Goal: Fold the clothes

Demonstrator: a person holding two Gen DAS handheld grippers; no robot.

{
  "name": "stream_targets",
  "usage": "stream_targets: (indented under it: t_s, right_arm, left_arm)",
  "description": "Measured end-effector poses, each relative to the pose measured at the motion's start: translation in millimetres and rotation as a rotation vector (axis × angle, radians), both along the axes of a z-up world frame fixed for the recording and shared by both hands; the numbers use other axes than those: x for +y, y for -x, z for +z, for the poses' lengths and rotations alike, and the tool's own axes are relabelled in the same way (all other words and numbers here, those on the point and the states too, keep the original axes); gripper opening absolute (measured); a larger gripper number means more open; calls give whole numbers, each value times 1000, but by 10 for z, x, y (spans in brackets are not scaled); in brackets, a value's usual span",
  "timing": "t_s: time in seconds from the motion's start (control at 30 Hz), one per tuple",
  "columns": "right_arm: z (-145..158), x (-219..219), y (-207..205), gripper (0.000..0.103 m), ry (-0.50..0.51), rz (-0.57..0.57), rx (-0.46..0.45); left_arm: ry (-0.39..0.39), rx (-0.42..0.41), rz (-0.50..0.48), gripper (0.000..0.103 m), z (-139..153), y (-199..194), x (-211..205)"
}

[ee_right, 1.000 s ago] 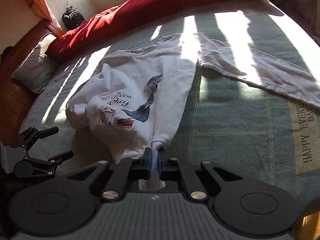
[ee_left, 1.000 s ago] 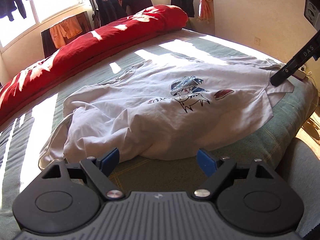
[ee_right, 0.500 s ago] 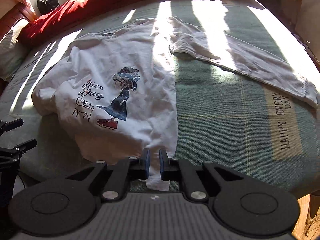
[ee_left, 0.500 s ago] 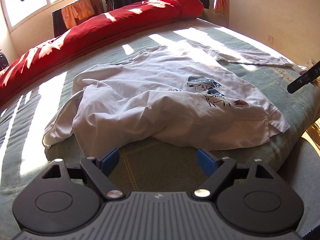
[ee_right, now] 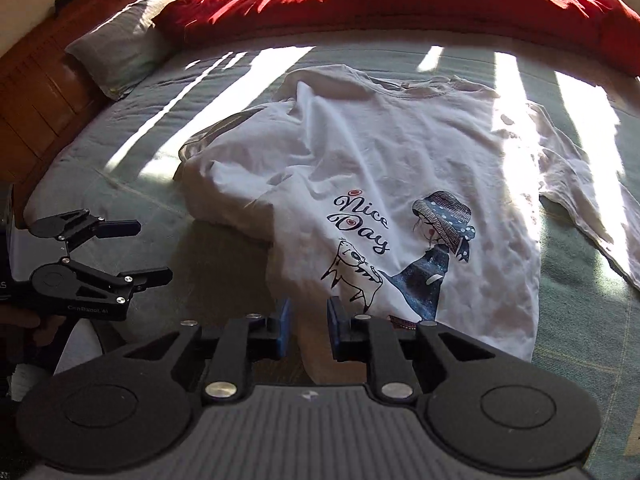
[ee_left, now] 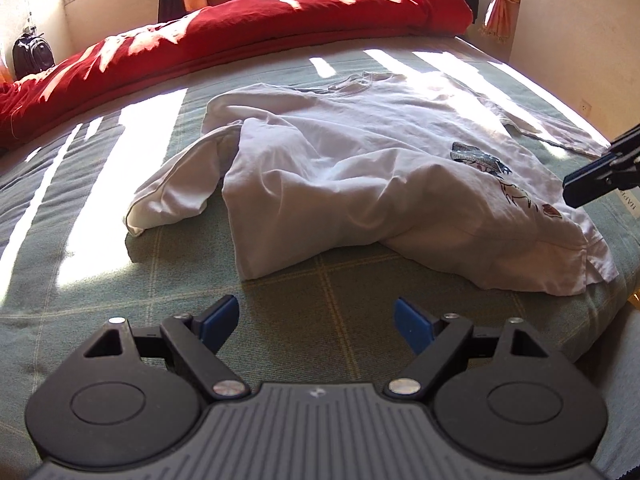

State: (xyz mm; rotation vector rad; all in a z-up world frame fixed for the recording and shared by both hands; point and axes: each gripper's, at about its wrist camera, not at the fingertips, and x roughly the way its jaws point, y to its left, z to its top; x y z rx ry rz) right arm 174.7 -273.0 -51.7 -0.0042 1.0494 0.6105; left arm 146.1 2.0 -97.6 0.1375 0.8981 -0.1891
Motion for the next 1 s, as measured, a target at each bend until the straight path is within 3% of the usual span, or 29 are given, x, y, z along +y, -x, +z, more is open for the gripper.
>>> stream_targets:
  t_s: [0.2, 0.37, 0.5, 0.67, 1.0]
  right_arm:
    - [-209, 607, -118, 23, 10, 132, -1]
    - [-469, 1054, -275, 23, 34, 211, 22]
    - [-625, 1327, -399, 23, 118, 265, -13]
    - [-624, 1350, -687, 23, 155, 247, -57]
    - [-512, 1070, -1321, 23, 165, 104, -150]
  left_arm:
    - [22, 4, 33, 85, -84, -32, 164]
    - [10, -16, -2, 85, -140, -7, 186]
    - [0, -43, -44, 88, -188, 10, 180]
    - [0, -49, -77, 91, -257, -30, 174]
    - [39, -47, -56, 91, -358, -260, 197]
